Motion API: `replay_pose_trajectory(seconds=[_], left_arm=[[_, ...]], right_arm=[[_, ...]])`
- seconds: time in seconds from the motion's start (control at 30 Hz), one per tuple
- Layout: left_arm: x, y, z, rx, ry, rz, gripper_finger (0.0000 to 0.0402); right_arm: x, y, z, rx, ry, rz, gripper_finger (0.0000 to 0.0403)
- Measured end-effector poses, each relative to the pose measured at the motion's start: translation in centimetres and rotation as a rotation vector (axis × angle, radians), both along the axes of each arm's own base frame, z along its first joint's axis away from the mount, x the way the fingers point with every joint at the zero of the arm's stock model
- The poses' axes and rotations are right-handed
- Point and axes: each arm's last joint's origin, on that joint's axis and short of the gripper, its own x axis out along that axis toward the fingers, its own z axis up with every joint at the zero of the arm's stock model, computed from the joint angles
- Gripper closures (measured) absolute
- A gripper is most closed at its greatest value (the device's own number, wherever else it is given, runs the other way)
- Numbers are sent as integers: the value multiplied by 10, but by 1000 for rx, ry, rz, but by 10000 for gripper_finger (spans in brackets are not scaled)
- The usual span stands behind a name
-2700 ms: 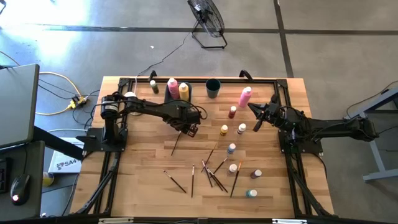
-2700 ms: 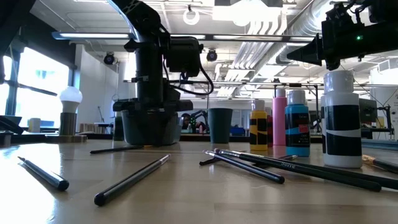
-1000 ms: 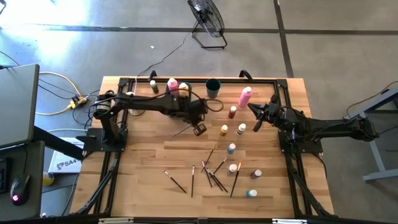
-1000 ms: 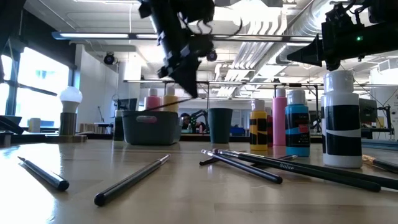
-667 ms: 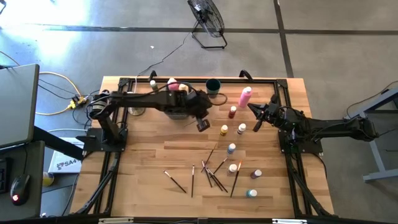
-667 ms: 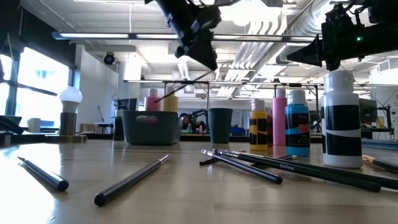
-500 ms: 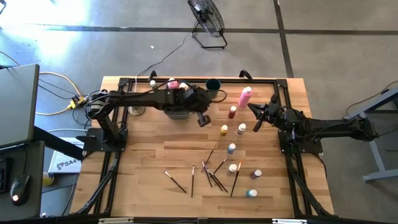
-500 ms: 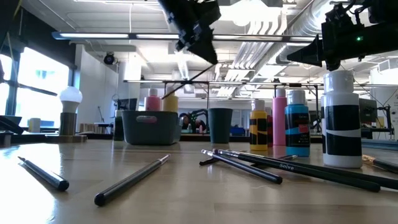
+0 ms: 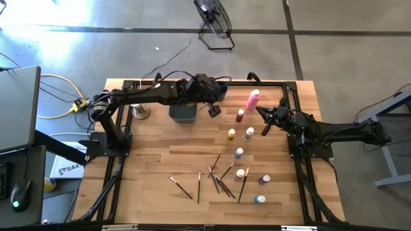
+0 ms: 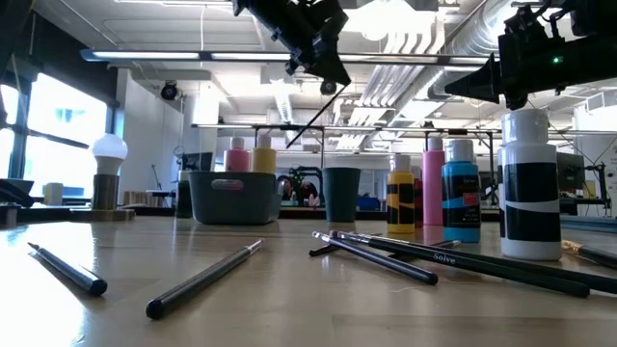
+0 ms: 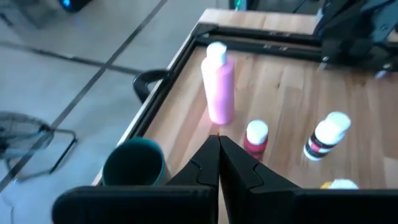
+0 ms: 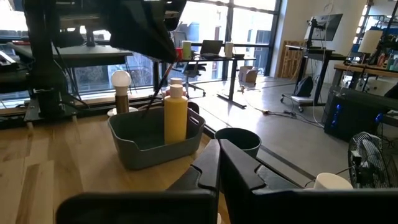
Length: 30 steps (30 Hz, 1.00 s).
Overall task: Pick & Place Paint Supplies
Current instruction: Put the gold paint brush into the green cup
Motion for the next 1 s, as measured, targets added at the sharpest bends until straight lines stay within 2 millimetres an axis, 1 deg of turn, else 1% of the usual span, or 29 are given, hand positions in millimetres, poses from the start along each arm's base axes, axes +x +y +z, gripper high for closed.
replay_pose_trajectory(seconds=[0.17,0.27,0.33,0.4,0.5,0.6,0.7,0.8,0.93,1.0], left_arm=[[-1,19,9,10,-107,-99,401],[-1,26,16,1,-187,-217,401],[-1,27,20,-15,-236,-328,401],[0,23,24,-34,-282,-452,401],[2,16,27,-11,-314,-591,401],[4,10,29,5,-336,-641,401],[7,1,29,21,-339,-680,401],[10,-12,29,48,-338,-720,401],[15,-29,33,93,-365,-748,401],[16,-35,35,108,-390,-761,401]], right_arm=[[0,0,0,0,0,0,400],[0,0,0,0,-1,0,400],[0,0,1,0,-6,1,400],[0,0,2,1,-28,17,400],[2,3,7,-8,-75,138,400],[3,8,15,-36,-160,305,400],[5,11,22,-37,-240,412,400],[9,12,21,-32,-244,456,400],[18,10,15,-33,-209,430,400],[23,9,14,-42,-210,417,400]])
